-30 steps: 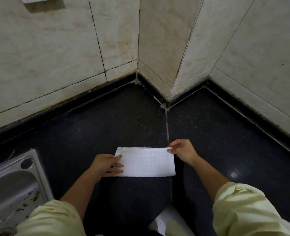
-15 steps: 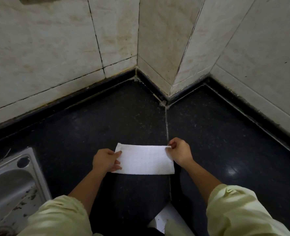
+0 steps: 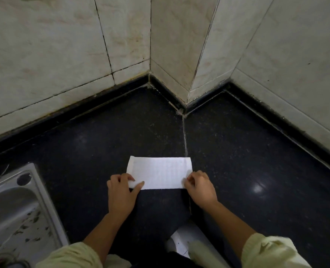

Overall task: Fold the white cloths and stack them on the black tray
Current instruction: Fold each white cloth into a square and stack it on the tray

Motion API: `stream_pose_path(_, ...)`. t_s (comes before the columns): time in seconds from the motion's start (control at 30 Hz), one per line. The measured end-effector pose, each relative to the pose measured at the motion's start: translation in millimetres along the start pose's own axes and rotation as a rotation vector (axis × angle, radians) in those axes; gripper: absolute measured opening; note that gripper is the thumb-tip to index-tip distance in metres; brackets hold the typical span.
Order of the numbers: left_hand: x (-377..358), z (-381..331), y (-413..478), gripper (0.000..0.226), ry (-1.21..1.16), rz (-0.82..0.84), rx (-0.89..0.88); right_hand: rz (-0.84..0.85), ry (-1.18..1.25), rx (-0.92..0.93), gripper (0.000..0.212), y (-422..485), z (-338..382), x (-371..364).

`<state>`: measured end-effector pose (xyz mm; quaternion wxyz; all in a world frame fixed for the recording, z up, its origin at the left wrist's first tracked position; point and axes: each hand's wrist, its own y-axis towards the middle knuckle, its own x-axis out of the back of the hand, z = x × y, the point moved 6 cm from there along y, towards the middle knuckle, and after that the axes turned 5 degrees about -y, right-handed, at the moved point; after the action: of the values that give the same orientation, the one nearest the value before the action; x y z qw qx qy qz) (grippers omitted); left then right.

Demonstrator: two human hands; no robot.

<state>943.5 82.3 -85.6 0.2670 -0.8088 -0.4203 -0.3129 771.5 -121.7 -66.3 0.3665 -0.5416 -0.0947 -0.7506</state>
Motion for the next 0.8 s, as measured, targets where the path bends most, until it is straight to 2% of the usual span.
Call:
stream_pose_path(0.27, 7.0, 8.8, -0.2, 0.036, -0.203, 0.05, 0.106, -0.052, 0.228, -0.277, 0.02, -7.3, -20.4, 1.7)
stream_pose_path(0.4, 8.3, 10.7, 2.6, 0.04, -0.22, 0.067, 0.122, -0.061, 0.296, -0.375, 0.041, -5.7, -21.7, -0.6)
stream_pose_path(0.47, 8.6, 11.3, 4.0, 0.041, -0.216, 0.081, 0.133, -0.05, 0.328, -0.415, 0.045, -3.8, -19.5, -2.2)
stream_pose_path(0.6, 9.9, 8.9, 8.8, 0.035, -0.189, 0.162, 0.122, -0.007, 0.394, -0.509, 0.037, -0.6, -14.4, -2.3)
stream_pose_path(0.7, 10.6, 11.9, 14.3, 0.026, -0.187, 0.209, 0.126, 0.032, 0.412, -0.571, 0.009, 1.9, -13.4, -3.3)
stream_pose_path(0.77, 10.5, 14.6, 16.3, 0.025, -0.182, 0.239, 0.126, 0.05, 0.426, -0.58, 0.026, 4.3, -12.1, -3.3)
stream_pose_path(0.8, 10.3, 15.3, 17.0, 0.025, -0.179, 0.249, 0.123, 0.061, 0.433, -0.581, 0.027, 5.1, -11.3, -2.8)
